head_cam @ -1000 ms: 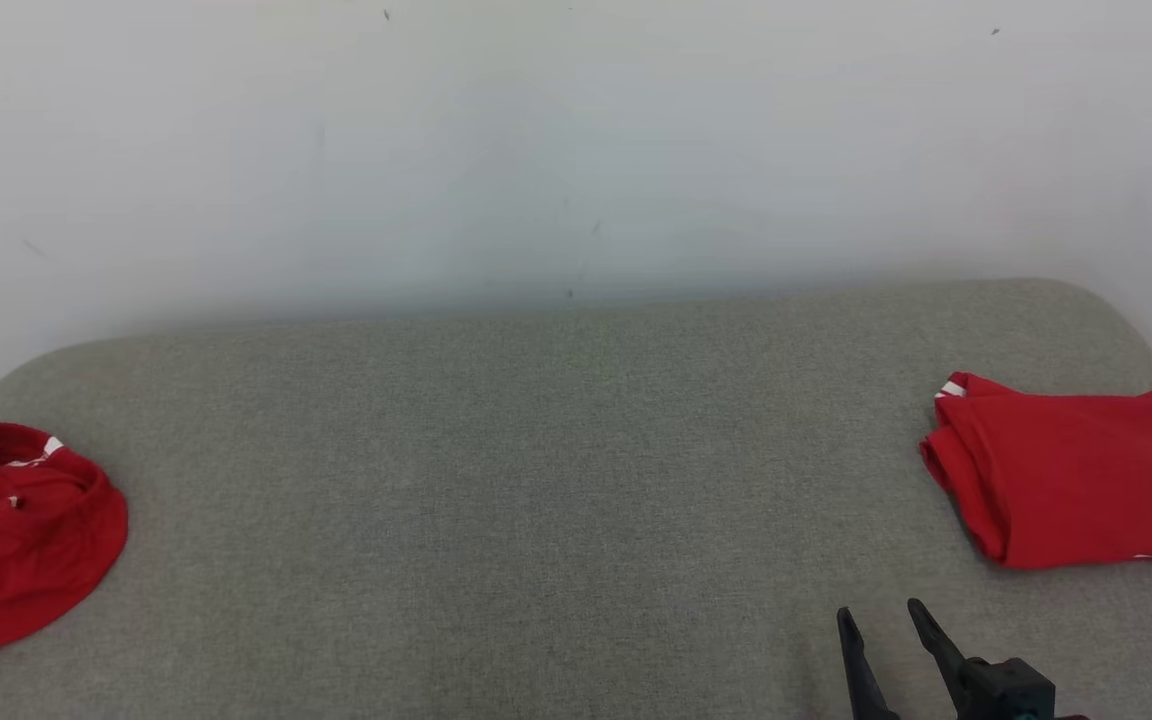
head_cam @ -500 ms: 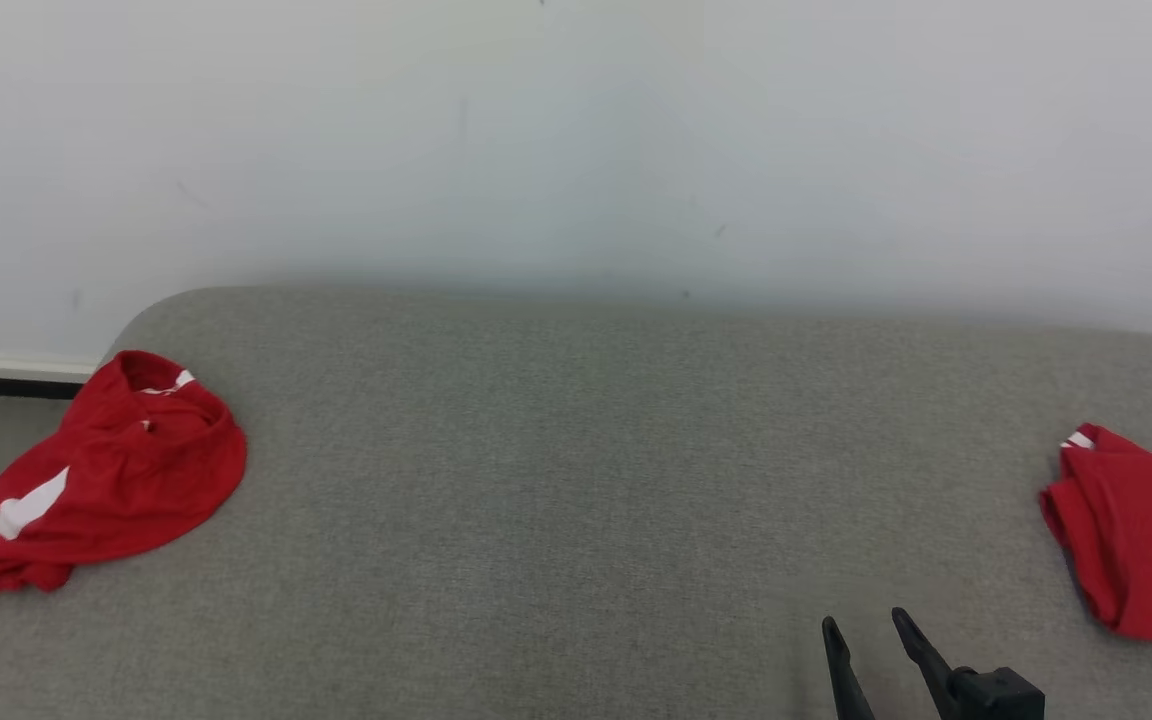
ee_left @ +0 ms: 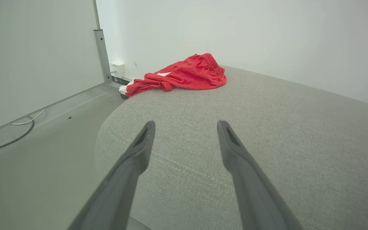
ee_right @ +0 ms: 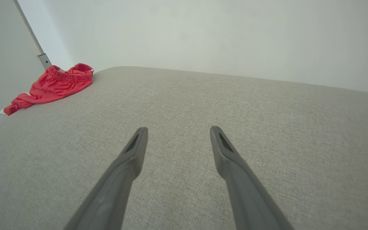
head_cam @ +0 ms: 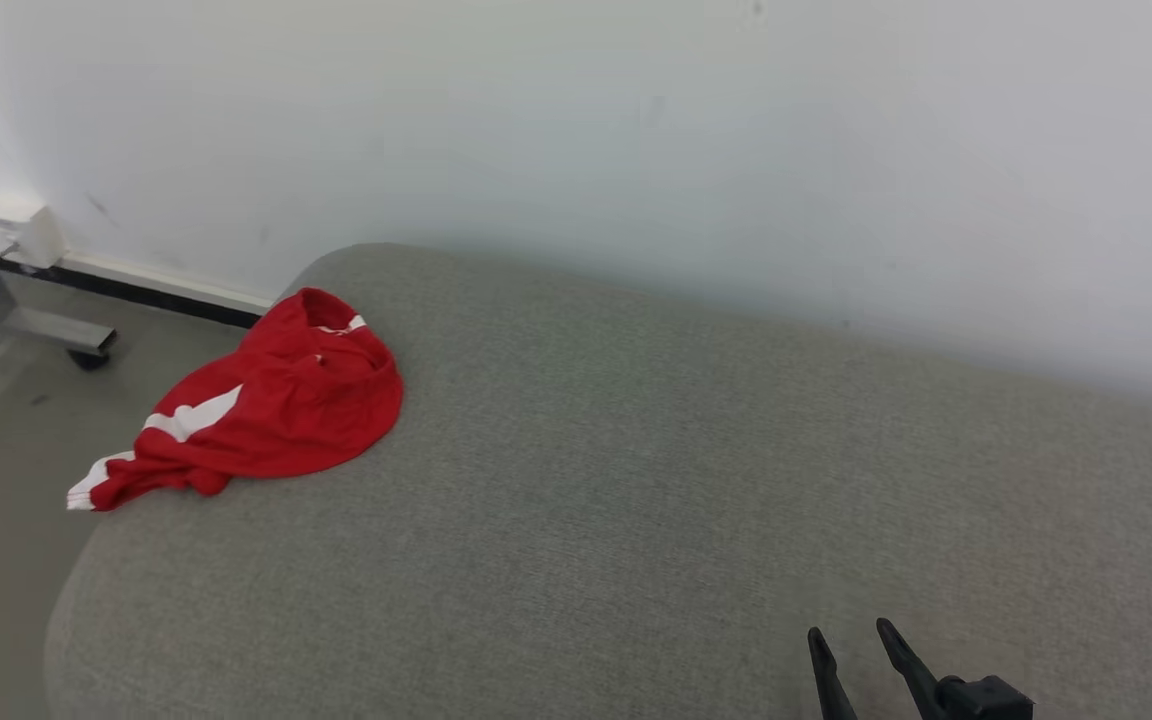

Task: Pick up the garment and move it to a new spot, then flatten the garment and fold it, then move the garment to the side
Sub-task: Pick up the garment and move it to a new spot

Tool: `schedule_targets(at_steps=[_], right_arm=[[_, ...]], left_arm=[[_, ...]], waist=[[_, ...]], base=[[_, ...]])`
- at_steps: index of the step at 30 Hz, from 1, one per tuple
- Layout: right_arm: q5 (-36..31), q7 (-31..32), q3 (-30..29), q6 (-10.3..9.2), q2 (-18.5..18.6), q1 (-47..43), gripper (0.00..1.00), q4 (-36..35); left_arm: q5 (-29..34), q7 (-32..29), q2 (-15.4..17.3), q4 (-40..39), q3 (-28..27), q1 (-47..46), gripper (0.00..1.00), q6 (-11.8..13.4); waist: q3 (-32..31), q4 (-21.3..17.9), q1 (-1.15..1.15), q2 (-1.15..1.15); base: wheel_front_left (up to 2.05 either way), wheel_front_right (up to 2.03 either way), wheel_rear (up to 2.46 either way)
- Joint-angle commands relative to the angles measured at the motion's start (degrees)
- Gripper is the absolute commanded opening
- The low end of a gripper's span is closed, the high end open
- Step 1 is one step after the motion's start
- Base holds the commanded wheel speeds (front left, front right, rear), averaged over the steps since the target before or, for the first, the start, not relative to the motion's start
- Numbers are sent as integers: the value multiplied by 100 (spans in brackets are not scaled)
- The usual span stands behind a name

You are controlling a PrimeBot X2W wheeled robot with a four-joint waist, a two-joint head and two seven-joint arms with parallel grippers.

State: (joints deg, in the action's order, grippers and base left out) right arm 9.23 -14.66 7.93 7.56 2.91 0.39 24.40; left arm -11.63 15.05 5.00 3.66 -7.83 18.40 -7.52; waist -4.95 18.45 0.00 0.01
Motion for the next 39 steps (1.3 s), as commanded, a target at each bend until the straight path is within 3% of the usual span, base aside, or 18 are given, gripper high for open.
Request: schedule_targets(at_steps=[1,11,19,26,31,39], right_arm=[[-3,-24,-6,-15,-3,18,100,12],[60,-49,79,-16,-3,33,100,45],[-16,-48,63,-16,-2,76,100,7],[-88,-49,18,-16,-2,69,100,-52],[-242,81,21,-16,-1,267,100,-221],[-707,441,55,-16,36,792,100,-1000]], left_arm=[[7,16,31,-1,-23,50,100,7],[-66,16,69,-2,-161,152,100,7],[-188,16,127,190,-231,34,100,7],[-803,15,285,792,-120,-557,100,8],[-1404,-212,740,1319,56,-1490,100,7],[-2466,-976,1351,1520,-194,-2844,100,8]], waist=[[-13,419,0,-1],[-2,622,0,-1],[65,474,0,-1],[214,307,0,-1],[594,-37,0,-1],[1802,-1070,0,-1]], base=[[0,0,0],[0,0,0],[0,0,0],[0,0,0],[0,0,0],[0,0,0]])
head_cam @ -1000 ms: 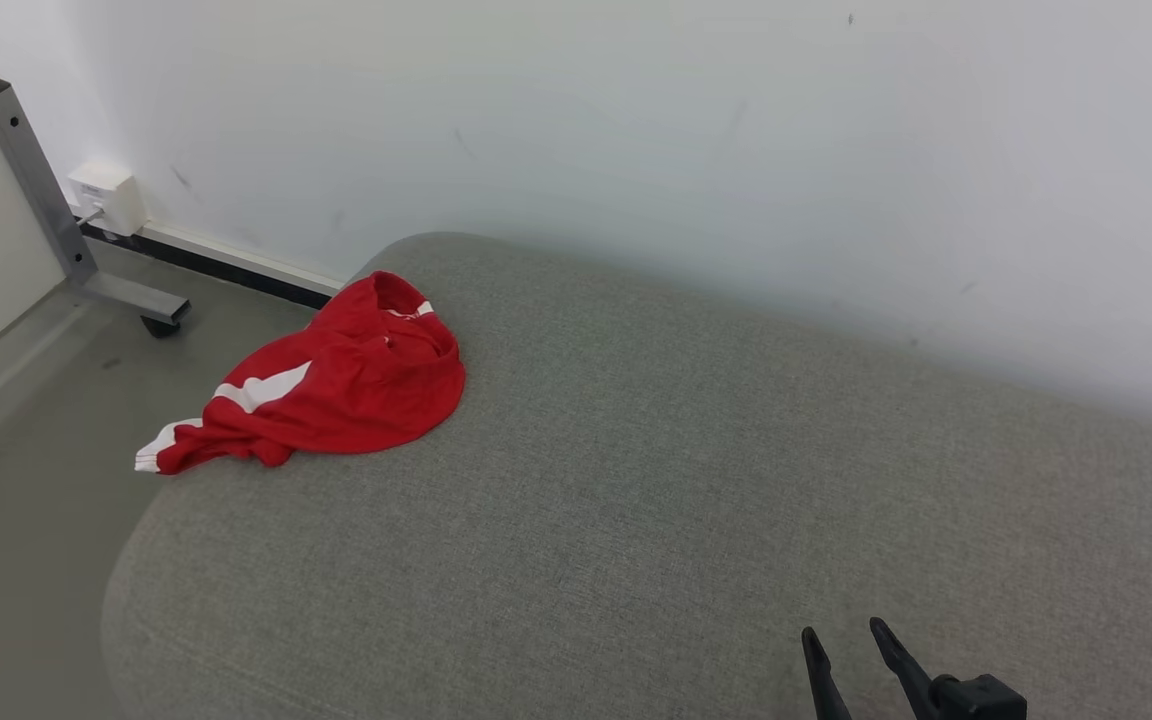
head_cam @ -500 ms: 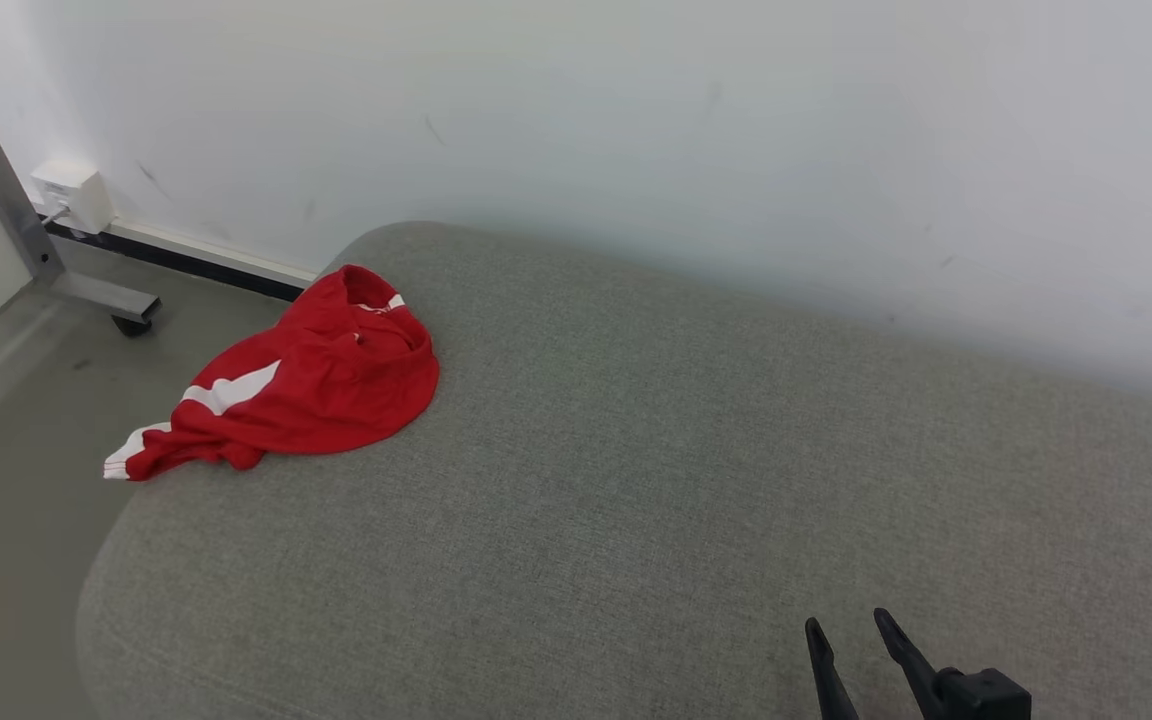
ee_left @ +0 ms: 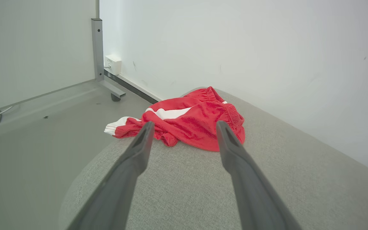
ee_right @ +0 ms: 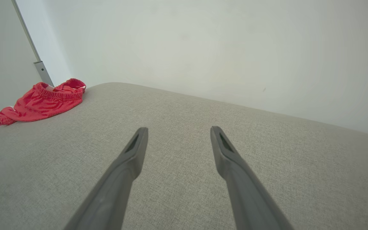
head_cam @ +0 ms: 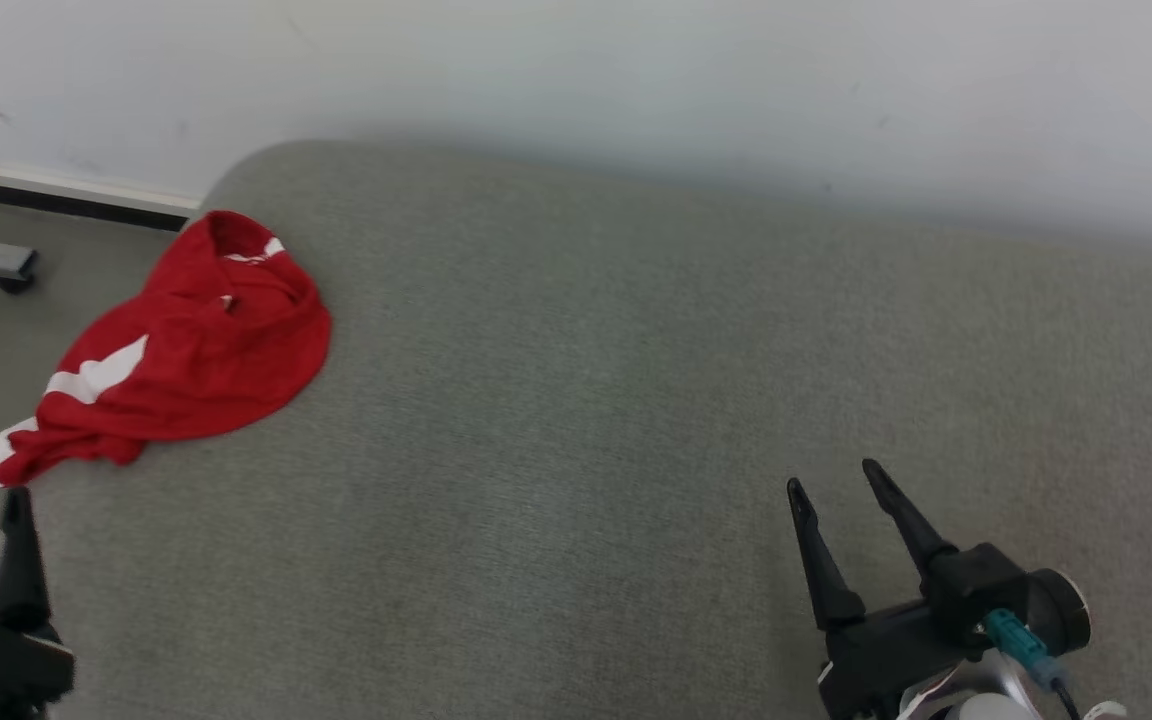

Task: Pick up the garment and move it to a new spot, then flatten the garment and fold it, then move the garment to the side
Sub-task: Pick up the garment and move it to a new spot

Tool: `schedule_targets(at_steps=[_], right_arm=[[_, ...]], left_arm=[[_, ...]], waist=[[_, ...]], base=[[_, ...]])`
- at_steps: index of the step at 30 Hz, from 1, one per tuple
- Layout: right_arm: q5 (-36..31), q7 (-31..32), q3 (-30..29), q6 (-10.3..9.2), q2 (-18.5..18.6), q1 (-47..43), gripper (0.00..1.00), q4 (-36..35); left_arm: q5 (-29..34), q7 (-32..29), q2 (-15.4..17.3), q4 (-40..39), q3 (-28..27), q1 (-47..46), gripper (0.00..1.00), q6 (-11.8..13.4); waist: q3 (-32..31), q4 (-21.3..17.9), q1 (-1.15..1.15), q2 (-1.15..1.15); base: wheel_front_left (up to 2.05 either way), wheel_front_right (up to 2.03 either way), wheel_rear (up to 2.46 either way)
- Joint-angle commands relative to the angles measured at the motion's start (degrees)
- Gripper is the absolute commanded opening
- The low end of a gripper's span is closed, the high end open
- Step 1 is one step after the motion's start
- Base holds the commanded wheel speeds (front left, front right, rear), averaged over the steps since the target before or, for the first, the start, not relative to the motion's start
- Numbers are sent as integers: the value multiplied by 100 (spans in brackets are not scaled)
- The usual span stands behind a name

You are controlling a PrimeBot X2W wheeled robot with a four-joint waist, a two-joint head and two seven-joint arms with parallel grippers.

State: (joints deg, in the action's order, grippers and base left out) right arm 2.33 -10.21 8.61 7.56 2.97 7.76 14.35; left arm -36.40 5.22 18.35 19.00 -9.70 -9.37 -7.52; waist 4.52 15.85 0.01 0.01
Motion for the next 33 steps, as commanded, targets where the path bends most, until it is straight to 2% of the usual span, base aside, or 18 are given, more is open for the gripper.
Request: schedule_targets(at_steps=[1,9,15,17,24,30,31,32,33], right_arm=[[-44,39,-42,-16,48,80,100,-122],[-116,279,18,-16,69,289,100,-1069],[-42,244,38,-16,25,341,100,-1565],[-34,203,49,-16,13,336,100,-1598],[13,104,103,-16,-6,389,100,-1529],[48,72,110,-16,-12,374,100,-1526],[49,78,103,-16,-12,376,100,-1521],[56,85,97,-16,-12,377,100,-1503],[71,84,109,-16,-13,379,100,-1485]], left_arm=[[-162,-93,72,-1,-92,-205,100,7],[-1231,-1002,869,19,-634,-1051,100,13],[-1796,-1951,1506,-133,-1041,-1341,100,212],[-1895,-2173,1622,-236,-1090,-1330,100,273],[-2202,-2890,1658,-310,-1075,-1286,100,669],[-2177,-3316,1658,-159,-1040,-1083,100,1180],[-2213,-3426,1645,-151,-1011,-1032,85,1223],[-2194,-3444,1644,-166,-996,-1007,43,1255],[-2149,-3452,1672,-186,-999,-985,6,1287]], waist=[[1001,-911,-1,-1],[2136,-1759,-1,-1],[2750,-2211,-1,-1],[2837,-2284,-1,-1],[2923,-2382,-1,-1],[2782,-2411,-1,-1],[2745,-2404,-1,-1],[2695,-2389,-1,-1],[2648,-2381,-1,-1]], base=[[0,0,0],[0,0,0],[0,0,0],[0,0,0],[0,0,0],[0,0,0],[0,0,0],[0,0,0],[0,0,0]])
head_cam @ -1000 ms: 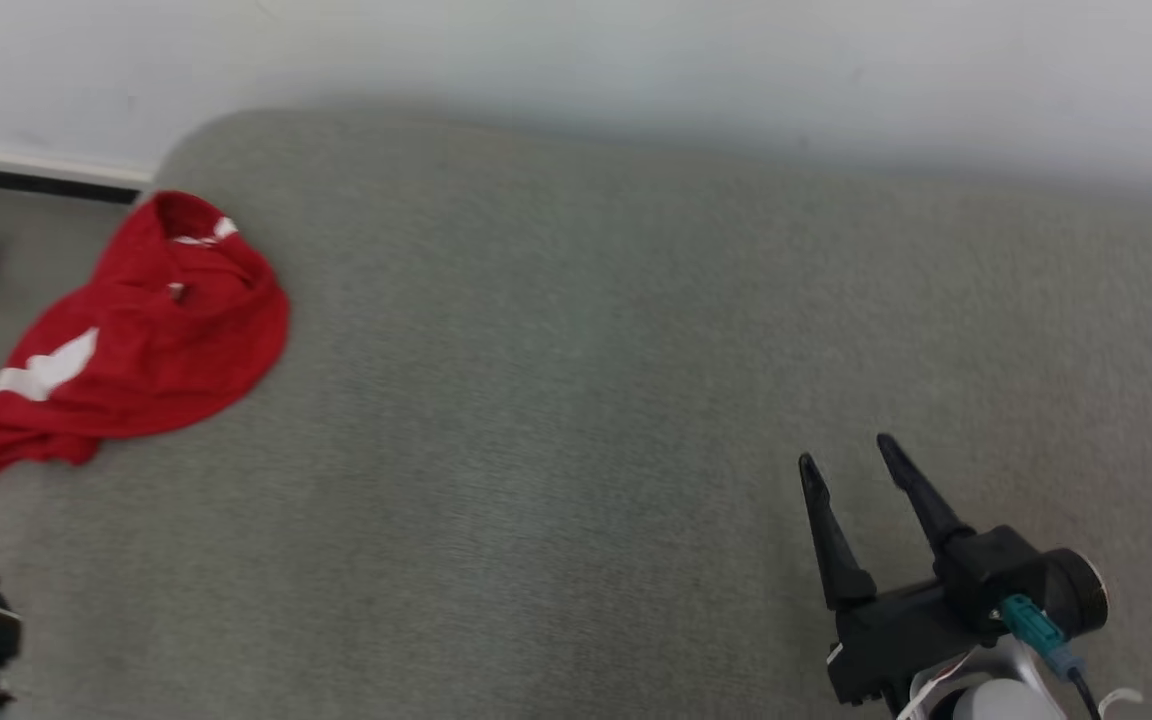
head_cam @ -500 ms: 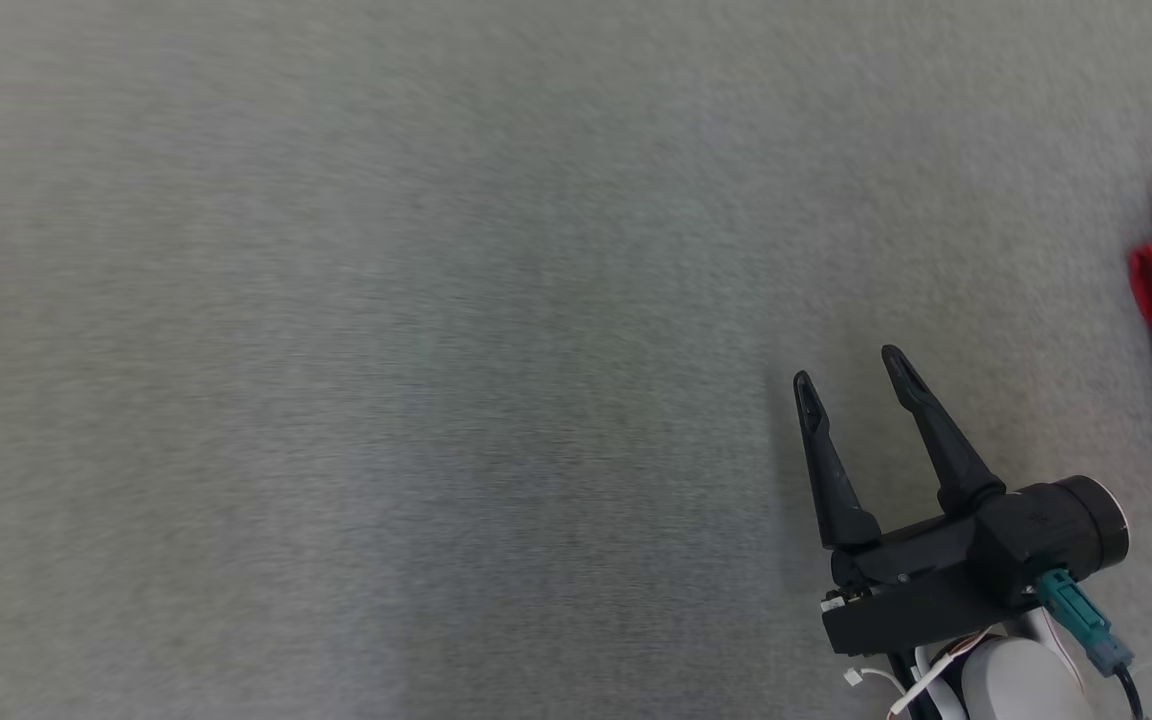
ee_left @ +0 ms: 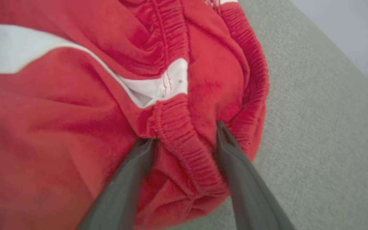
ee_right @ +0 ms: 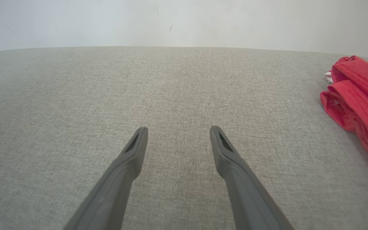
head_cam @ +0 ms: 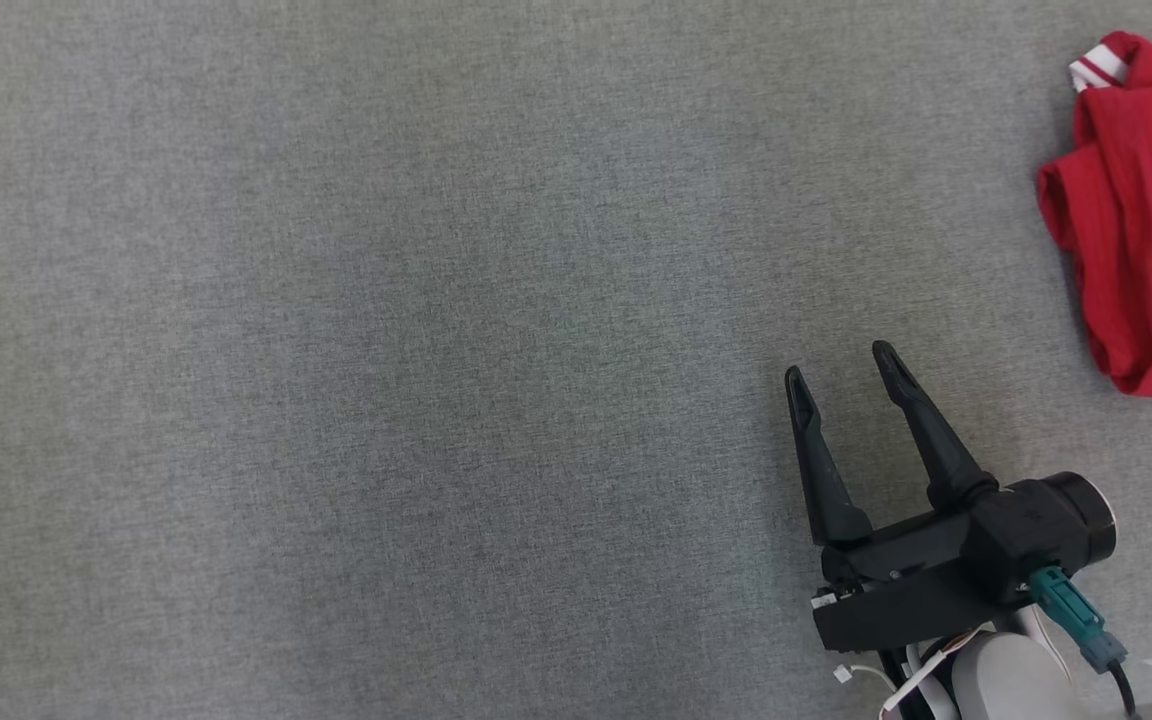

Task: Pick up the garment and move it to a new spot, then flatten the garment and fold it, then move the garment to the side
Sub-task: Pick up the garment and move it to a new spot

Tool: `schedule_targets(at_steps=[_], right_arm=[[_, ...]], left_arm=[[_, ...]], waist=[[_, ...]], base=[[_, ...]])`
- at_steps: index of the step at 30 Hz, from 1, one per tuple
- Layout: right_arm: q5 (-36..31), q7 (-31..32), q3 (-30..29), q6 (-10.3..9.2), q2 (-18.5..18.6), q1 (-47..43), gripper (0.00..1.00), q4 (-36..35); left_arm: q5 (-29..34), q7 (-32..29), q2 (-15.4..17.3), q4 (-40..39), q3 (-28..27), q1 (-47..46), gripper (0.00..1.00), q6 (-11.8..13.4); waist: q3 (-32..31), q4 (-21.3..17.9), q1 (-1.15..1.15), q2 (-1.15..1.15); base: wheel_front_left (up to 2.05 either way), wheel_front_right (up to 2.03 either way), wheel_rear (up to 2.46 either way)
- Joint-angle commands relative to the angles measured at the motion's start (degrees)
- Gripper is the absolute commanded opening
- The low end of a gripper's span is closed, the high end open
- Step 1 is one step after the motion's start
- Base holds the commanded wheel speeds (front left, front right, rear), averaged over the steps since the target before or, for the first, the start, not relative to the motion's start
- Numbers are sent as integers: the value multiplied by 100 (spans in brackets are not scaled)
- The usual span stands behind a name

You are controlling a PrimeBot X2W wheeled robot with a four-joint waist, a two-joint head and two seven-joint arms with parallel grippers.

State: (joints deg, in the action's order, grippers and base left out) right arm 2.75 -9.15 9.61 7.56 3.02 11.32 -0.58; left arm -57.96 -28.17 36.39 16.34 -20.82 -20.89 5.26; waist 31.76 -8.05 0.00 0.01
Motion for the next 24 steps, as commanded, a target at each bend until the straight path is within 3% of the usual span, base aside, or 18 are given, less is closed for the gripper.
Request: schedule_targets(at_steps=[1,17,24], right_arm=[[40,-34,12,-16,-18,26,100,39],[540,-174,310,-16,-14,-265,100,758],[798,-223,499,-16,-13,-488,100,1003]], left_arm=[[19,-146,-119,55,131,188,0,17],[215,381,190,-982,0,283,0,-512],[256,164,167,-1829,477,-81,0,-554]], waist=[[-136,25,0,-1],[-2039,135,0,-1],[-2787,19,0,-1]], base=[[0,0,0],[0,0,0],[0,0,0]])
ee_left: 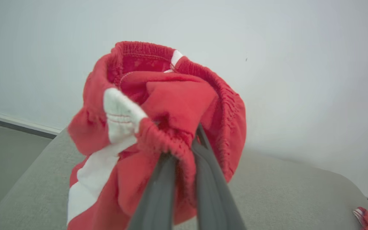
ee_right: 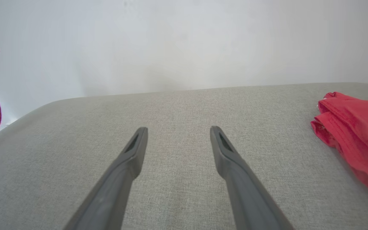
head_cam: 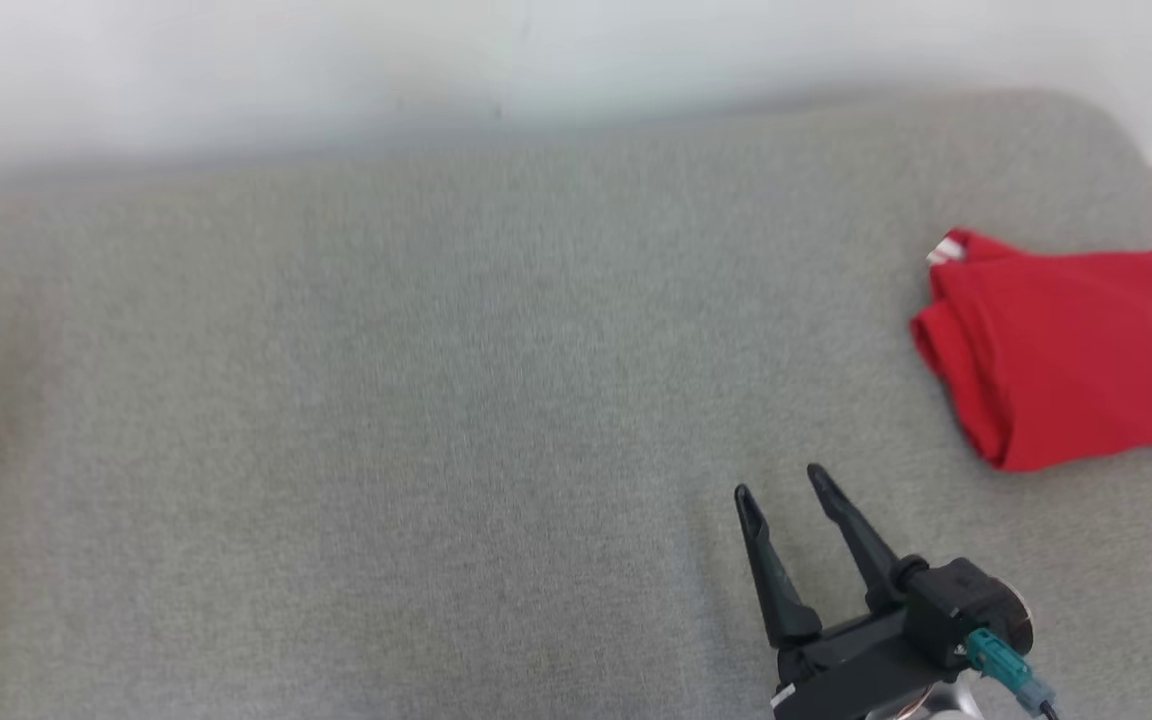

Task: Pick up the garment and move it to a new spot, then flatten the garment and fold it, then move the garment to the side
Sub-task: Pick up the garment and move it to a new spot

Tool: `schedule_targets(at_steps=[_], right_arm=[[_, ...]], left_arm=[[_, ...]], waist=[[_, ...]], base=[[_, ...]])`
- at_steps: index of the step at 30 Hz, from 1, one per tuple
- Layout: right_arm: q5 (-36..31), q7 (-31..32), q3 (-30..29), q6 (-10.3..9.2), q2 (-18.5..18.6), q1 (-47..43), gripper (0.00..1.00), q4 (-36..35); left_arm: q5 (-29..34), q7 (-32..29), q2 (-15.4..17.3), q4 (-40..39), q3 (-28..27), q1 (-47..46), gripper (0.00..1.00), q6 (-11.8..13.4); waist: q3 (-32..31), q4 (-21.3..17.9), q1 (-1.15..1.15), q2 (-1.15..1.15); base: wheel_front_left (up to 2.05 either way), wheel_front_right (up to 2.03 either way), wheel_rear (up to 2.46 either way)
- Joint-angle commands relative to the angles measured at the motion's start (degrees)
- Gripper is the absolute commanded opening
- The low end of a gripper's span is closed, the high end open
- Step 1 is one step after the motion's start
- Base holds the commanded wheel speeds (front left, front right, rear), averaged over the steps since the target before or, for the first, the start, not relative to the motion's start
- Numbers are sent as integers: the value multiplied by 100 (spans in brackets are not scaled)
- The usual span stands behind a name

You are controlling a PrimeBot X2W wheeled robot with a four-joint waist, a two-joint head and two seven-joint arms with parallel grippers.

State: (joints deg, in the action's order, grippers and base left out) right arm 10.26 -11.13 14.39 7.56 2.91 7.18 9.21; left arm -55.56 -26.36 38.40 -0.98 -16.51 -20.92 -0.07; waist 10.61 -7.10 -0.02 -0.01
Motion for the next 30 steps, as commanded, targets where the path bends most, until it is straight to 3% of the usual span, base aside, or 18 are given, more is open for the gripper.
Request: schedule_targets(at_steps=[1,9,16,23,30], right_arm=[[92,-43,54,-16,-1,-88,100,37],[176,-36,104,-16,-1,-152,100,87],[215,-49,136,-16,-1,-68,100,64],[250,-100,209,-16,-1,80,100,70],[287,-166,170,-16,-4,115,100,140]], left_arm=[[15,-58,-75,-220,145,-126,0,-19],[-64,-298,-668,-1325,1091,-481,0,128],[111,-208,-1337,-1579,1927,-410,0,223],[333,221,-2010,-1068,2629,-143,0,126],[933,1390,-2536,270,2804,313,0,211]], waist=[[-750,-114,2,1],[-893,-425,2,1],[-735,-701,2,1],[-442,-1196,2,1],[-212,-1642,2,1]], base=[[0,0,0],[0,0,0],[0,0,0],[0,0,0],[0,0,0]])
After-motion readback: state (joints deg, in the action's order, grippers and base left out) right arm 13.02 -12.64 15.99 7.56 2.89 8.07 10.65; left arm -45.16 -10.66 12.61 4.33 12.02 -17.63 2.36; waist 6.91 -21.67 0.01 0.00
